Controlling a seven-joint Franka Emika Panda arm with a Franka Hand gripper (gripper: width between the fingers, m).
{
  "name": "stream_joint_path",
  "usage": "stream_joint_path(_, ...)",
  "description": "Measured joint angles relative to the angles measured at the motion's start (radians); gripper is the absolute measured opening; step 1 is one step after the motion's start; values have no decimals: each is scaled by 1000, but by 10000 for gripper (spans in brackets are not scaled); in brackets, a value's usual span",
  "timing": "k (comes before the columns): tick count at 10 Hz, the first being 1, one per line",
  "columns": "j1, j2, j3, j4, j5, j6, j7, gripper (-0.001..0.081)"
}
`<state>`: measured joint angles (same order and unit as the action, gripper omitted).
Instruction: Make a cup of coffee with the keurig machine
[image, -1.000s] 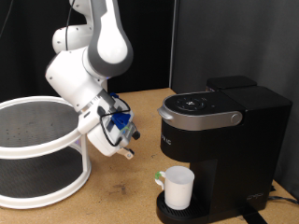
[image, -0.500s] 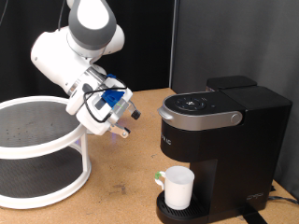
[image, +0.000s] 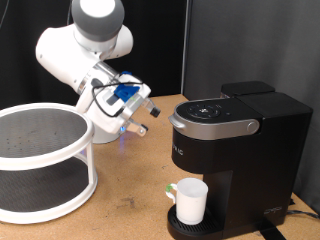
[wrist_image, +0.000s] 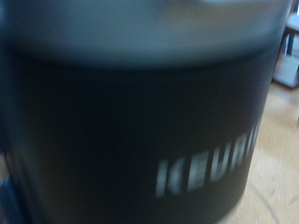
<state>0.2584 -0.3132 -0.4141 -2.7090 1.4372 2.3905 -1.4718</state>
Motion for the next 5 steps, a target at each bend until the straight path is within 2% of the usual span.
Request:
stream_joint_path(2,4,-48,31,19,-6,-1,88,805)
stream_joint_path(3,4,-73,45,27,-38,-10,148,805)
stream_joint_path(5,-2,-127,66,43,-178,-66,323,805)
